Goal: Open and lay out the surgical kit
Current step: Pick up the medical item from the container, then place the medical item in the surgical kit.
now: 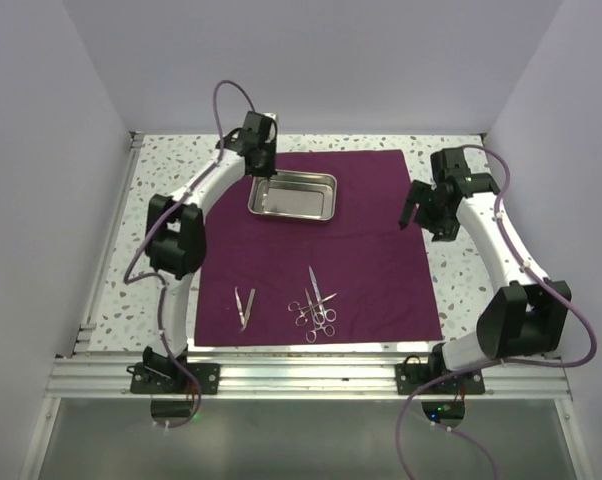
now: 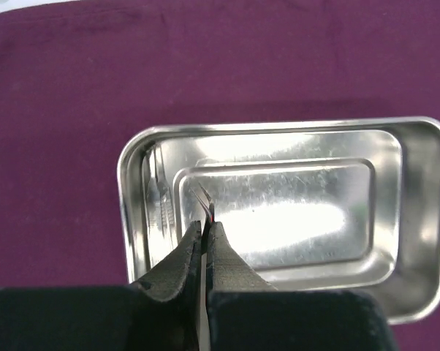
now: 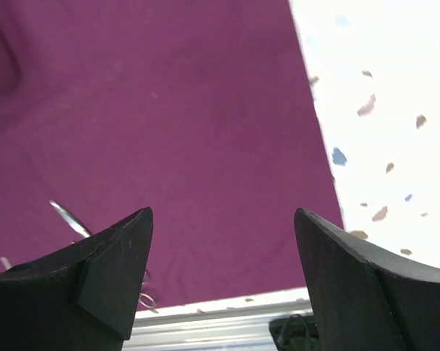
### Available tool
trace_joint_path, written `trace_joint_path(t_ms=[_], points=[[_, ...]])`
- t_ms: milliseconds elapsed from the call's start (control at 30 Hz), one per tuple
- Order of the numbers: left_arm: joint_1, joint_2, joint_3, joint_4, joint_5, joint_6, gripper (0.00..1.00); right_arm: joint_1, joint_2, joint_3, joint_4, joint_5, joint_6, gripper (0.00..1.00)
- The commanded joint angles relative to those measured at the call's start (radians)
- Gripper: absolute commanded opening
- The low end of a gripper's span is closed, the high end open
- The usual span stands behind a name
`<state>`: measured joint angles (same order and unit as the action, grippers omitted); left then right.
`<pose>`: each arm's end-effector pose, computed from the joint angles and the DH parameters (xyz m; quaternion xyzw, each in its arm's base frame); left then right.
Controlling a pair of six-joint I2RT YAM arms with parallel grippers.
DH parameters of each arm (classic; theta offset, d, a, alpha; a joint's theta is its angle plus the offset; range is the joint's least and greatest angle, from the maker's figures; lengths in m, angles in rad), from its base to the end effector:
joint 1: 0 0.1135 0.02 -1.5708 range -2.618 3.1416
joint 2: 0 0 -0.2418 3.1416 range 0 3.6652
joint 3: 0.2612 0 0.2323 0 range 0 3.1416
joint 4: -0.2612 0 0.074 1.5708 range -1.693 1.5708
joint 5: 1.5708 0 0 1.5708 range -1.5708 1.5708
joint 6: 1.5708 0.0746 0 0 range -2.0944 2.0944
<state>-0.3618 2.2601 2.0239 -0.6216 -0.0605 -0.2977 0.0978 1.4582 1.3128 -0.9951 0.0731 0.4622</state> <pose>0.4721 -0.1739 0.1936 0.0195 0.9366 -0.0861 0.3392 0.2846 0.0225 0.2457 0.1846 0.9587 0.0246 0.2149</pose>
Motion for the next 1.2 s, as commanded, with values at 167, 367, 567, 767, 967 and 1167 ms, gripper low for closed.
trace_joint_path(t_ms=[167, 367, 567, 767, 967, 1167], points=[[-0.072, -0.546, -0.526, -0.001, -0.084, -0.087, 0.00, 0.046, 0.158, 0.234, 0.108, -0.111, 0.027, 0.81], [-0.103, -0.801, -0.931, 0.045, -0.082, -0.201, 0.00, 0.189, 0.321, 0.468, 0.104, -0.113, 0.044, 0.81], [-0.120, -0.904, -1.168, 0.114, -0.099, -0.291, 0.00, 0.319, 0.507, 0.710, 0.078, -0.111, 0.061, 0.81], [-0.146, -0.961, -1.295, 0.149, -0.062, -0.350, 0.01, 0.384, 0.698, 0.940, 0.067, -0.119, 0.072, 0.81], [-0.155, -0.970, -1.283, 0.126, -0.073, -0.373, 0.72, 0.414, 0.855, 1.061, 0.133, -0.164, 0.112, 0.81], [-0.123, -0.889, -1.020, 0.074, -0.142, -0.284, 0.87, 0.480, 0.996, 1.186, 0.216, -0.144, 0.101, 0.81]])
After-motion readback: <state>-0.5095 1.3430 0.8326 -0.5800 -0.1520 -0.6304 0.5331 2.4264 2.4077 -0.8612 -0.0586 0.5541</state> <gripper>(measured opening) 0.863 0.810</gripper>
